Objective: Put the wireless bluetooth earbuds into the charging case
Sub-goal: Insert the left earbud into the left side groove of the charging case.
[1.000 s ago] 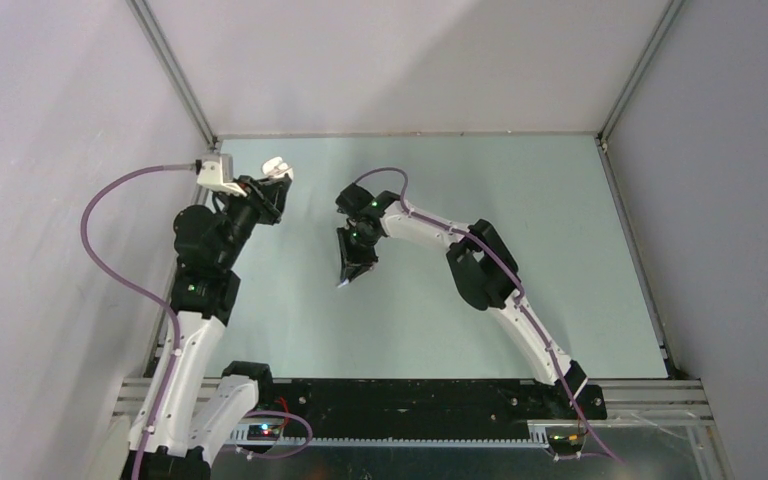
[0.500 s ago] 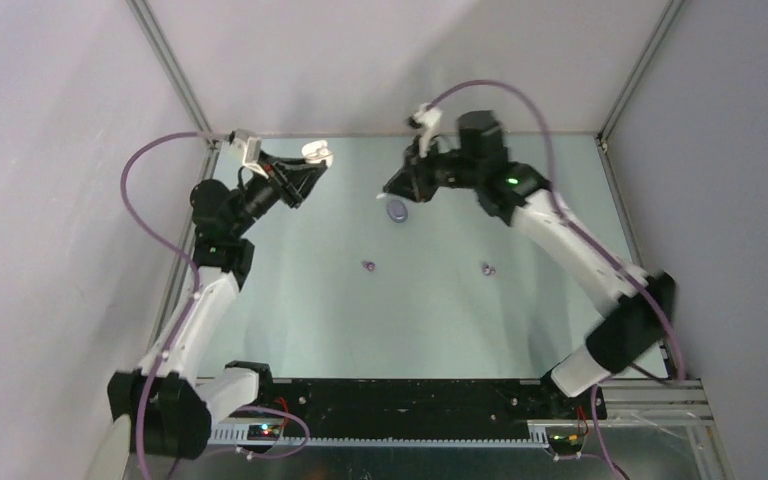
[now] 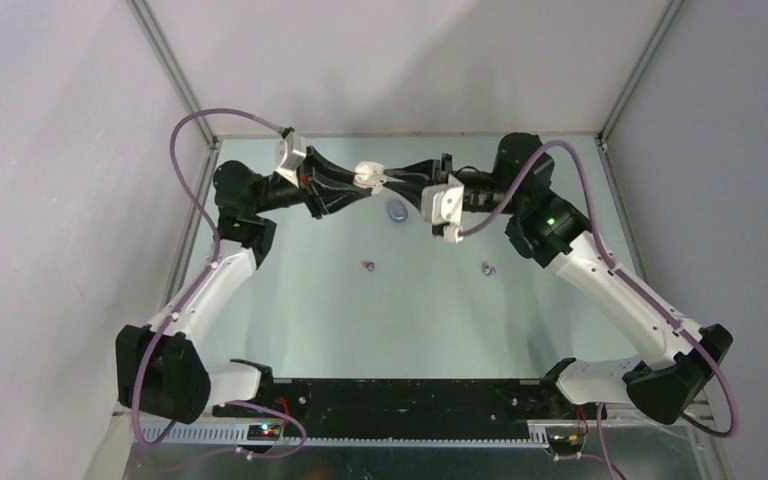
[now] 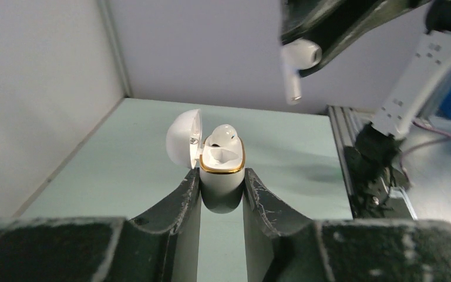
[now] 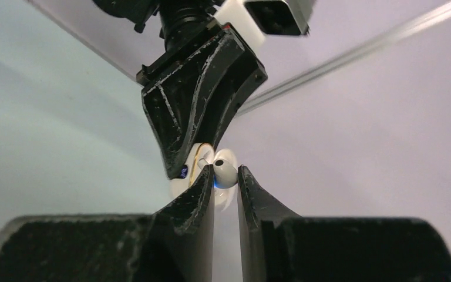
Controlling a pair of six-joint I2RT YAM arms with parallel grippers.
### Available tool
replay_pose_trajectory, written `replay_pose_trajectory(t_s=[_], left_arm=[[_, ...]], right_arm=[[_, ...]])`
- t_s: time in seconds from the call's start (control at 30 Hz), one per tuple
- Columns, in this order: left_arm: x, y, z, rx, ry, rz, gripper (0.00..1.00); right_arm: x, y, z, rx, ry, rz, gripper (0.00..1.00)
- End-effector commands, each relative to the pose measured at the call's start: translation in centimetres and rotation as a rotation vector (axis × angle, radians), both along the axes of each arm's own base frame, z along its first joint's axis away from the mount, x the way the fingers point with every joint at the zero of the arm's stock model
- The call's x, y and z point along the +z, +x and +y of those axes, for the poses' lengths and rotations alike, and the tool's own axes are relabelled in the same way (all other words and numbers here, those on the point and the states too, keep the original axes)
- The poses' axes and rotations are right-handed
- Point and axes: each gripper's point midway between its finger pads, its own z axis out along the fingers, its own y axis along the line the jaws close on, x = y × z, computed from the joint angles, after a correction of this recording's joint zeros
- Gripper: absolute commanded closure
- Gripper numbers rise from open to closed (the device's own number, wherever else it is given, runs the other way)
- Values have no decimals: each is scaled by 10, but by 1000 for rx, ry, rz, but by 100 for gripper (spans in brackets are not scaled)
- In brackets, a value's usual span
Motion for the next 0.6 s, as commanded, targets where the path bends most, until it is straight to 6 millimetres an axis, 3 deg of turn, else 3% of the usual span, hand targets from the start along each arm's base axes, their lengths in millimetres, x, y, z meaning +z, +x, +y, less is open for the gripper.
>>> replay_pose_trajectory(t_s=[0.0, 0.37, 0.57], left_arm=[[-3, -31, -8, -139, 48, -113, 100], [-7, -41, -10, -171, 78, -119, 100], [-18, -45, -8, -179, 134, -97, 100]], right_arm=[[11, -16, 9, 74, -44, -387, 100], [-10, -37, 16, 219, -118, -625, 100], [-23, -26, 20, 202, -172, -696, 100]])
